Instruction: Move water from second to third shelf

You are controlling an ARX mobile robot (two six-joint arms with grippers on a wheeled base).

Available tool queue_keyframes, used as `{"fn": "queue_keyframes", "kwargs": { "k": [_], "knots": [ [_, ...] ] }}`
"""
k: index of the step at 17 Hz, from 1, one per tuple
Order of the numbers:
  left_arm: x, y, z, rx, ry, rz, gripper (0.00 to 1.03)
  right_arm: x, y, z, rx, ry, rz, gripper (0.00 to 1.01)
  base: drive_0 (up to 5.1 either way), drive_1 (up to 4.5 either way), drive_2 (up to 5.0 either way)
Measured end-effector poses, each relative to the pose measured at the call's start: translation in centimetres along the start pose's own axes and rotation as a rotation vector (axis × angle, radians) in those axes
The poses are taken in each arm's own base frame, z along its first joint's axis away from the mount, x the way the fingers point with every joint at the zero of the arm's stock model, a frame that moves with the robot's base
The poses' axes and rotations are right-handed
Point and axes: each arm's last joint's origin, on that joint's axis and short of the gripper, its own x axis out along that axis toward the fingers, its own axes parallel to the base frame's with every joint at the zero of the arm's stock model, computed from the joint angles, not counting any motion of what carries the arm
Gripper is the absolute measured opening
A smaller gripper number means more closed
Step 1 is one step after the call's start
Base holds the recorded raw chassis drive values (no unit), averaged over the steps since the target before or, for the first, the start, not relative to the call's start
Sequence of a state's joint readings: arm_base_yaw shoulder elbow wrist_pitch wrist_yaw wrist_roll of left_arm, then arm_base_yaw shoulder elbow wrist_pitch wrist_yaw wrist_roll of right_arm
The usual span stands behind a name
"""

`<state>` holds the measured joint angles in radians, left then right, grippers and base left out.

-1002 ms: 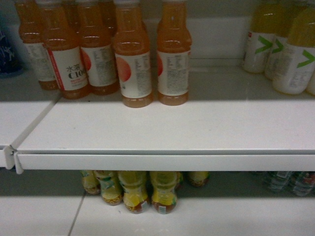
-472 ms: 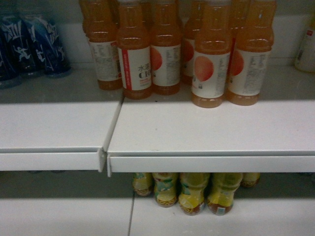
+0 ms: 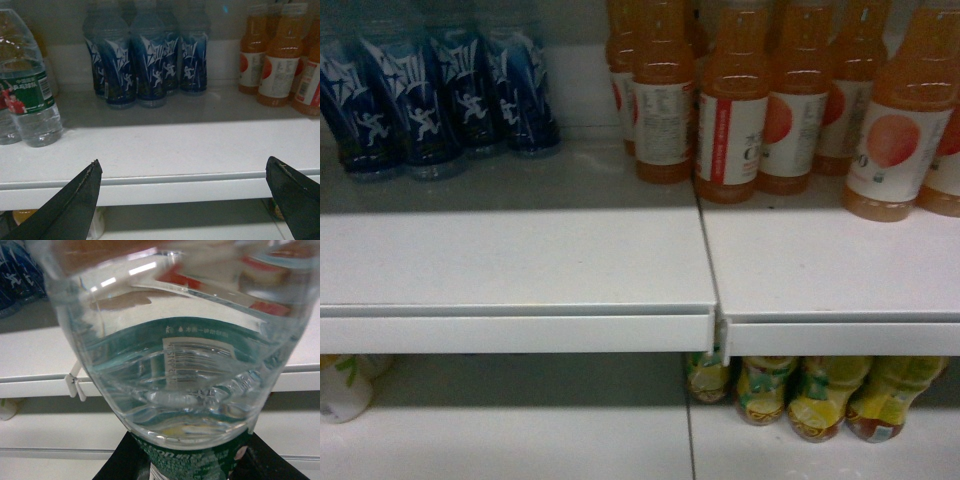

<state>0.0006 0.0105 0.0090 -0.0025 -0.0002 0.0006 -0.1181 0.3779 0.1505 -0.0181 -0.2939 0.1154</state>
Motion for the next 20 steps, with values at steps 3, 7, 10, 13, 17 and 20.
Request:
{"fn": "queue_keyframes", "kwargs": {
  "k": [3,7,10,13,17,20],
  "knots": [
    [0.00,0.00,0.00,0.000,0.000,0.000,0.98,0.00,0.00,0.01,0.000,-0.001,-0.001,0.32,-5.1,2.29,2.3],
    [0.00,0.00,-0.03,0.000,0.003,0.000,0.98,0.01,0.00,0.03,-0.001,-0.003,0.000,0.32,-5.1,2.33,2.3],
    [0.00,0.00,-0.01,0.000,0.001,0.000,0.98,0.01,-0.01,0.01,0.000,-0.001,-0.001,0.32,-5.1,2.36,2.4],
    [0.00,0.00,-0.02,0.000,0.002,0.000,0.98,0.01,0.00,0.02,-0.001,-0.002,0.000,0.32,-5.1,2.40,2.4],
    [0.00,0.00,-0.01,0.000,0.001,0.000,0.98,0.00,0.00,0.02,0.000,-0.002,-0.001,0.32,-5.0,2.42,2.4],
    [0.00,0.00,-0.01,0.000,0.002,0.000,0.98,0.01,0.00,0.02,-0.001,-0.002,0.000,0.32,-5.1,2.39,2.4]
  ]
}}
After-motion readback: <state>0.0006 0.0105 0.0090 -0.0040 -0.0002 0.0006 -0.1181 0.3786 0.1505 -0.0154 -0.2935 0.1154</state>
